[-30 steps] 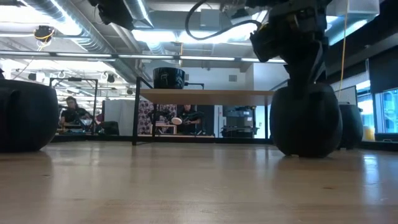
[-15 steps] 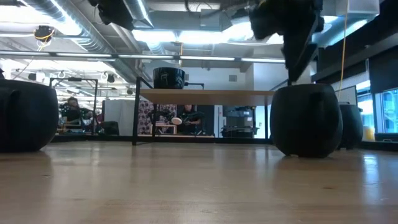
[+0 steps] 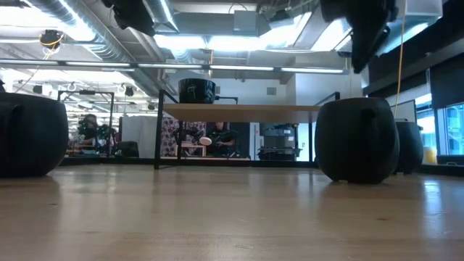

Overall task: Place coffee mugs
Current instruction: Put the red mug on the shelf

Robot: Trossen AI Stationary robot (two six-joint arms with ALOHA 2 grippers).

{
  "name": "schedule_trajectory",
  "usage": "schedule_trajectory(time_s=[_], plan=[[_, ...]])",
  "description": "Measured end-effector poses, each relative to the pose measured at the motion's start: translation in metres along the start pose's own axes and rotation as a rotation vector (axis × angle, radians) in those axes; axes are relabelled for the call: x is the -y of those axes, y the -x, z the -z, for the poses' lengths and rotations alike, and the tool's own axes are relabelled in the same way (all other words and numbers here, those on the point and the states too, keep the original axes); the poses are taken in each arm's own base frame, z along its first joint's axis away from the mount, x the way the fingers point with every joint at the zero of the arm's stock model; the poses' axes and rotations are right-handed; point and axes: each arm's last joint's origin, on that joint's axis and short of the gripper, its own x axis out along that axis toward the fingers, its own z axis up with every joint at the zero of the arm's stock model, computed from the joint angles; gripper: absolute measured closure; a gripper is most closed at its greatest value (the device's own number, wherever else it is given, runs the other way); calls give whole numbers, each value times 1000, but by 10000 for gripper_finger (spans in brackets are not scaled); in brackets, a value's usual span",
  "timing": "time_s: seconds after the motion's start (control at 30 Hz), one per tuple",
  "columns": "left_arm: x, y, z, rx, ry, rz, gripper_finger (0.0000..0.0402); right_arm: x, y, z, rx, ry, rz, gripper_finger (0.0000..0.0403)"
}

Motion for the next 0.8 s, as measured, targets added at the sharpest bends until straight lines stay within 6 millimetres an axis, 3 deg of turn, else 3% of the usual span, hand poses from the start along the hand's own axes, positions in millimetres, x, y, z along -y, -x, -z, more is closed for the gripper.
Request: schedule_trajectory(time_s=[0.37,0.53,0.8], plan=[[0,0,0,2,25,-7,257,12,-60,7,-76,-249,-54,230],[0,0,0,2,42,-7,257,21,-73,9,-115,-284,-39,230],[0,0,0,2,46,-7,257,21,-86,10,-74,-300,-75,230]])
